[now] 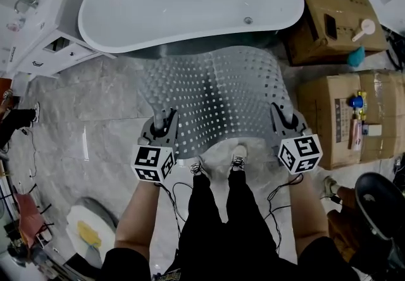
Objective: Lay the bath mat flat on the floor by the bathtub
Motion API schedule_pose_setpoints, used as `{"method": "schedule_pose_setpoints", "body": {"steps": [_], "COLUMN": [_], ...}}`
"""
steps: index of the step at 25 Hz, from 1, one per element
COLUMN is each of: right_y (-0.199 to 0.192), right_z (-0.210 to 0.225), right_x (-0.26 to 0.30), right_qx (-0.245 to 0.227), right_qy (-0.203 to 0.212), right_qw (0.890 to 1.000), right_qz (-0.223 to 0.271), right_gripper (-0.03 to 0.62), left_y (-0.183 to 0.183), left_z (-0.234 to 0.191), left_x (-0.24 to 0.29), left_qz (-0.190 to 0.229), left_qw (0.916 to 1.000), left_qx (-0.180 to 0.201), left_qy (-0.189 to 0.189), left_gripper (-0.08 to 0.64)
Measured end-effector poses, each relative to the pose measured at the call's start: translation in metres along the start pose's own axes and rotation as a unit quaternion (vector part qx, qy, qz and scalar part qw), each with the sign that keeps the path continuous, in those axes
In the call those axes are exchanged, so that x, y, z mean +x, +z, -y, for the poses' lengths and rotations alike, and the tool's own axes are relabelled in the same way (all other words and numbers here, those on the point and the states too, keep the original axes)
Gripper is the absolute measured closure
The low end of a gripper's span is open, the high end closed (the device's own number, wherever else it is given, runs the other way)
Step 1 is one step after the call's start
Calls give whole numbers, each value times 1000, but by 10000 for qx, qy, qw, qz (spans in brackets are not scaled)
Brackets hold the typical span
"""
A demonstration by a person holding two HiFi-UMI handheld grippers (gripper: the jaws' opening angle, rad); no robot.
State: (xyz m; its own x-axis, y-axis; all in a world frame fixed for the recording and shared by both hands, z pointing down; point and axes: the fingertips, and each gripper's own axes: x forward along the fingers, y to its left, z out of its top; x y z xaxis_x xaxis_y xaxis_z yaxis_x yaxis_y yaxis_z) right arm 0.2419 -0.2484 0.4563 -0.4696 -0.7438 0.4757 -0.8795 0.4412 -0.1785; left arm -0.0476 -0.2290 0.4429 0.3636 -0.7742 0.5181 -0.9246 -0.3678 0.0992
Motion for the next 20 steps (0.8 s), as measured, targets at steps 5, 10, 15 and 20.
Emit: {"method": "schedule_pose_setpoints", "body": {"steps": [5, 10, 15, 20], "right_y": [-29, -59, -84, -115], "right_z": [-11, -12, -8, 4], "right_x": [24, 47, 77, 109], "right_qx": [17, 156, 128, 53], "right_qy": [-65, -89, -94, -21], "right_qw": [9999, 9996, 9994, 9993], "right_qz": [-75, -203, -315, -361], "right_gripper": [563, 563, 563, 563], "left_y": [-37, -72, -99, -131], "left_z": [-22, -38, -56, -66], "left_x": [14, 34, 57, 87], "left_qz": [-106, -274, -380, -449], "left_qw": [9999, 9995, 9992, 9988], "left_qx": [73, 126, 152, 193], "left_qy": [-24, -48, -30, 30], "left_gripper": [502, 502, 502, 502]}}
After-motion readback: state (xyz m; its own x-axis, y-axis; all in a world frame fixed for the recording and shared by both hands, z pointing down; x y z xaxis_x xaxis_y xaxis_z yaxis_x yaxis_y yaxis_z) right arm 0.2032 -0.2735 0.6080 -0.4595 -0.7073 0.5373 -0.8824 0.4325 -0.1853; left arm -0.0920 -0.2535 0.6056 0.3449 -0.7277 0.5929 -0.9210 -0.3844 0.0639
